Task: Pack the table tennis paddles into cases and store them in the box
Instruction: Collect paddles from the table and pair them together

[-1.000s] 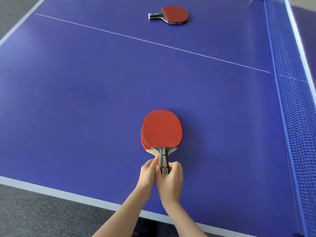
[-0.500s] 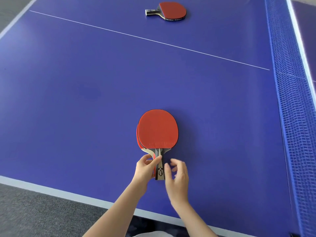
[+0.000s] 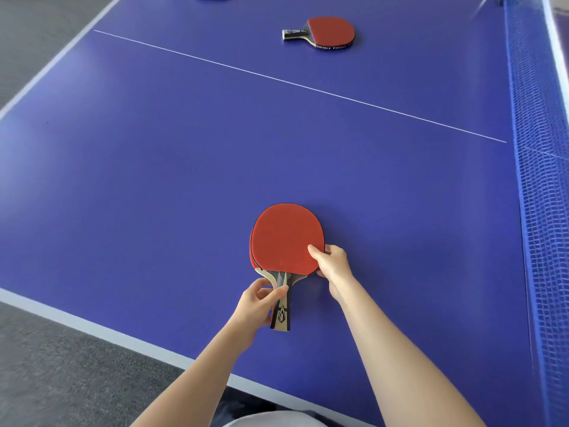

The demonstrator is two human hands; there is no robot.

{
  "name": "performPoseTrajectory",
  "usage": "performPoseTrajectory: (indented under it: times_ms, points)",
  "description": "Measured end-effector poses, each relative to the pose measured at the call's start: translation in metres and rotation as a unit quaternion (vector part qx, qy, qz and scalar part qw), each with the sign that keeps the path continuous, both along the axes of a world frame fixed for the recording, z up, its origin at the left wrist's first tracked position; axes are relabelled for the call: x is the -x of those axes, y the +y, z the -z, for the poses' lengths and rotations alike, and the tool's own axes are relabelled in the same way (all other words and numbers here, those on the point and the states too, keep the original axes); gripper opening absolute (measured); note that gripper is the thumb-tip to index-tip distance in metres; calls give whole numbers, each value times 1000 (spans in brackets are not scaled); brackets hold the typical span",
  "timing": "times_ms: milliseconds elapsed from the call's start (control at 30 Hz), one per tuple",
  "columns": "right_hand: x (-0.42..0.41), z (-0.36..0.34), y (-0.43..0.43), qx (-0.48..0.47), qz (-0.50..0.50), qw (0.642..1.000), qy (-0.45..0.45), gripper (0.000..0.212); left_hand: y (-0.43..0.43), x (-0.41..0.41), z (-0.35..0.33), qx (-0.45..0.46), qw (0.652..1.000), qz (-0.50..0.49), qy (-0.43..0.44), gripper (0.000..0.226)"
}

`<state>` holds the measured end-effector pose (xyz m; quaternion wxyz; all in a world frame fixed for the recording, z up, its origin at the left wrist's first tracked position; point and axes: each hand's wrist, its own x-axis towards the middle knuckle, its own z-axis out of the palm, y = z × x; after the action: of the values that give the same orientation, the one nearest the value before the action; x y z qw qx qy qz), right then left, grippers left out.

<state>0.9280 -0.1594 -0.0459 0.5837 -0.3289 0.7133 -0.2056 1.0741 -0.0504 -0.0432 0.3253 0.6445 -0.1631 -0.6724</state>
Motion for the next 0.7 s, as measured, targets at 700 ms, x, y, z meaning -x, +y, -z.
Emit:
performPoseTrajectory:
  times_ms: [700]
  points:
    - [39, -51, 122, 83, 265, 958, -72, 31, 21, -14, -34, 93, 948, 304, 34, 31]
